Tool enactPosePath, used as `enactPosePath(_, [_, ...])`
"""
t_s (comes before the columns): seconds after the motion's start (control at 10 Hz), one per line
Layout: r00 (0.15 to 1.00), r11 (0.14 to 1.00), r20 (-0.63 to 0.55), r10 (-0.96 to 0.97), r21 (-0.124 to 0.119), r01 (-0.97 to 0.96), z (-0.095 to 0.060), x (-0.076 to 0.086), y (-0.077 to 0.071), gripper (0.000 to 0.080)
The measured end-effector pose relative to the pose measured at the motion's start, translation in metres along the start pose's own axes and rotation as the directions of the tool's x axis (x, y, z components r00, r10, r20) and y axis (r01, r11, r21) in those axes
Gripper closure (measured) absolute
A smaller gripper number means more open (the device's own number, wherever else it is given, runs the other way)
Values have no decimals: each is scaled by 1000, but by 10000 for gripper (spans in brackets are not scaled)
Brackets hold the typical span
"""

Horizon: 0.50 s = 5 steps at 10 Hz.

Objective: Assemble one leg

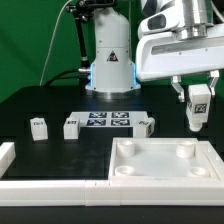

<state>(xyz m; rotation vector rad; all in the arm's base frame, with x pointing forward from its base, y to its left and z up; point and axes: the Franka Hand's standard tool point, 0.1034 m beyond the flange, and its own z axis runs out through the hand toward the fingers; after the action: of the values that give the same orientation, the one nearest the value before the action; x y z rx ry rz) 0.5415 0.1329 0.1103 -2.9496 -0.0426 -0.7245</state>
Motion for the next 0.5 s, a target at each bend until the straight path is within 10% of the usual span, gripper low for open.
enactPosePath(0.5, [995,996,-48,-85,-19,84,26,37,14,508])
